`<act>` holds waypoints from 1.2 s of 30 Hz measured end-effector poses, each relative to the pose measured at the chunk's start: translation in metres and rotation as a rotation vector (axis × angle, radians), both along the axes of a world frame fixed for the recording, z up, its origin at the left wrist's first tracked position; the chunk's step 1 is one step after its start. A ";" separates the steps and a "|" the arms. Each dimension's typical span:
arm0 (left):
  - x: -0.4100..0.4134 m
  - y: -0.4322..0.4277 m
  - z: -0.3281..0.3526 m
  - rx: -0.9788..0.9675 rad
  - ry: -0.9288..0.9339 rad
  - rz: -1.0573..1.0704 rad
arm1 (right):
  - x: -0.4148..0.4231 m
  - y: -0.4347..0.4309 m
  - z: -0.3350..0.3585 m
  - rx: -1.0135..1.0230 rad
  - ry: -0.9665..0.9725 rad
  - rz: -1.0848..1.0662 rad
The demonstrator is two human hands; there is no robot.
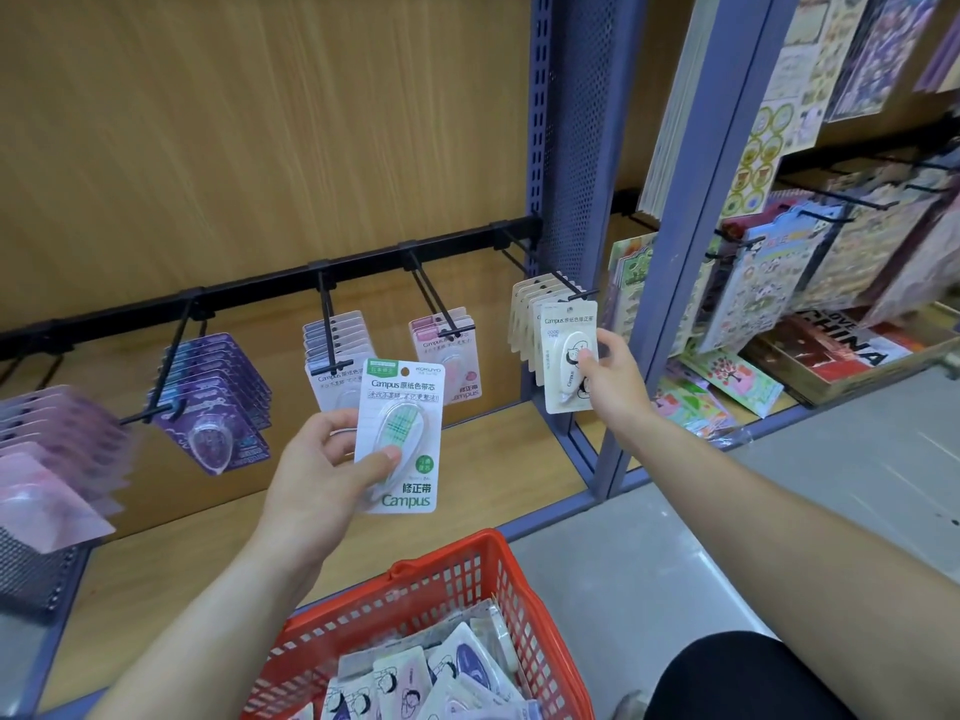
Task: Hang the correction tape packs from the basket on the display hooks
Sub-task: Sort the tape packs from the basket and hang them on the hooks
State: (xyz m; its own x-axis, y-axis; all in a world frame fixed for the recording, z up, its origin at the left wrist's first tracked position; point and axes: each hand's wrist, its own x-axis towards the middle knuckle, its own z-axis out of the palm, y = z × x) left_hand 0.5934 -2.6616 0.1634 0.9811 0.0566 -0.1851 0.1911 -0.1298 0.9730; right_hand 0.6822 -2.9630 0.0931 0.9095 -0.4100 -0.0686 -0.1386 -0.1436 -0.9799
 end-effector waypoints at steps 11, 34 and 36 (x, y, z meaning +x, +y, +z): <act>0.003 0.002 -0.001 -0.004 0.005 -0.012 | 0.013 0.006 0.004 -0.009 -0.004 -0.013; -0.030 0.058 0.004 -0.010 -0.013 0.048 | -0.090 0.177 0.086 0.122 0.154 0.674; -0.041 0.069 0.007 0.048 -0.045 0.048 | -0.103 0.194 0.083 0.171 0.132 0.639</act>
